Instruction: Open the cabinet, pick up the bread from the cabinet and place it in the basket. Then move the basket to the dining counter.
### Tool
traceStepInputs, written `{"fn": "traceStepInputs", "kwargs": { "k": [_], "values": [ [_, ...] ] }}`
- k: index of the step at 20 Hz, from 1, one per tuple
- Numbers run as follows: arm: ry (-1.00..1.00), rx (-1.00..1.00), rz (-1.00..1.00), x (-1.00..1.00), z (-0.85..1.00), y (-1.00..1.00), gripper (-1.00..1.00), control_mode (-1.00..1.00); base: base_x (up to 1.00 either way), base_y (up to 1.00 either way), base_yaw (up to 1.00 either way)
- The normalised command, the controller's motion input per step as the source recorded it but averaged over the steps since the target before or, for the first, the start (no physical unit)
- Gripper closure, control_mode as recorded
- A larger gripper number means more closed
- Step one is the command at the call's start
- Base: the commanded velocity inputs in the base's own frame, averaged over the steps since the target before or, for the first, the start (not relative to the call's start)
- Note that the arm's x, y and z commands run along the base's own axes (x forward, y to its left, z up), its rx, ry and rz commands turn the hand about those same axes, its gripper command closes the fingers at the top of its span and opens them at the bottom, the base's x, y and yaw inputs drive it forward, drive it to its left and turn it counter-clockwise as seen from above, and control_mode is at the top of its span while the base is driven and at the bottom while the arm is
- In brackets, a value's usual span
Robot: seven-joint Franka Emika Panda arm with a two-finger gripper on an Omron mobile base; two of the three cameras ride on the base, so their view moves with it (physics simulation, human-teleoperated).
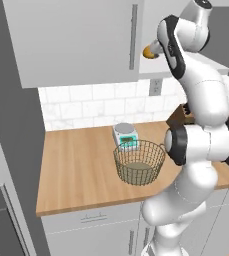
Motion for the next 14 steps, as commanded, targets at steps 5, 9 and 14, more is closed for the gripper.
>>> {"fn": "traceStepInputs", "kwargs": {
  "k": [5,9,14],
  "values": [
    [-0.05,0.12,0.0,0.64,-0.09,0.0,-1.0,-1.0,0.0,0.0,0.0],
    [-0.15,0.09,0.0,0.46,0.0,-0.01,-1.0,-1.0,0.0,0.0,0.0],
    [-0.07,0.01,-0.01,0.51,-0.18,-0.02,-1.0,-1.0,0.0,0.0,0.0]
  ]
}}
